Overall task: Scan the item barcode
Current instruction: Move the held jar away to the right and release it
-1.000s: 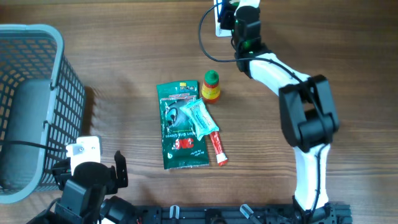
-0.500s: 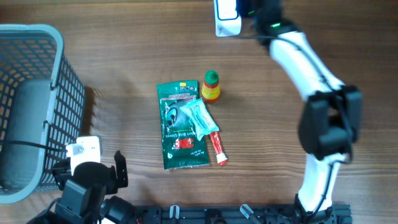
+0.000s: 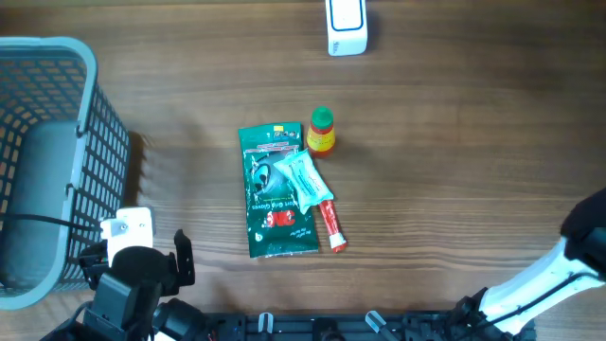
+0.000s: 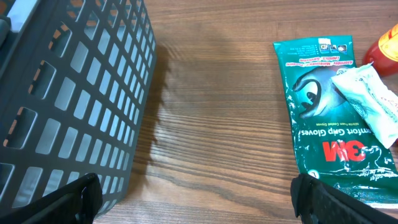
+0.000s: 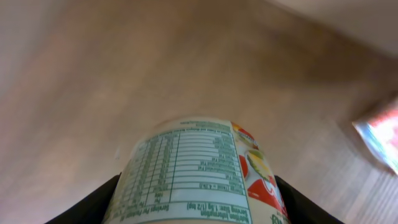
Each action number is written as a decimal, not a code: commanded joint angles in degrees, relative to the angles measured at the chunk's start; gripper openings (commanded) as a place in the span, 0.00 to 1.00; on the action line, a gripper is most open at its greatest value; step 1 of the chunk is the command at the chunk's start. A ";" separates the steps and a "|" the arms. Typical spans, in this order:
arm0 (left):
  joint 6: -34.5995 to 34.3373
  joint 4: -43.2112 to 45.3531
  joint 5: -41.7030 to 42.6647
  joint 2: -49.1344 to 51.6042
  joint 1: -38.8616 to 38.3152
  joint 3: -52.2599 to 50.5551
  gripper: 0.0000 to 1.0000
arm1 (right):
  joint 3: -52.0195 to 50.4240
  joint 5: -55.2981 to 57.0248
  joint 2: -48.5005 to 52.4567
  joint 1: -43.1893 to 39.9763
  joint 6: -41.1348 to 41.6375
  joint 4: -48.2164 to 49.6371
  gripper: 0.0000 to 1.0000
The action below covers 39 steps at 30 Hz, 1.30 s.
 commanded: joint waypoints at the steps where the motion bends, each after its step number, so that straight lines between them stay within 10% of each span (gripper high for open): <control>1: -0.07 0.15 -0.17 -0.26 0.00 0.11 1.00 | -0.17 -1.92 5.66 -2.60 -0.70 -1.95 0.69; 23: -0.07 0.15 -0.17 -0.26 0.00 0.11 1.00 | -4.55 1.33 10.82 -14.16 7.74 0.13 0.77; 28: -0.07 0.15 -0.17 -0.26 0.00 0.11 1.00 | -3.28 -9.57 10.67 -14.21 7.58 1.25 1.00; 39: -0.07 0.15 -0.17 -0.26 0.00 0.11 1.00 | 1.46 -19.74 -10.08 -11.82 20.02 -1.33 1.00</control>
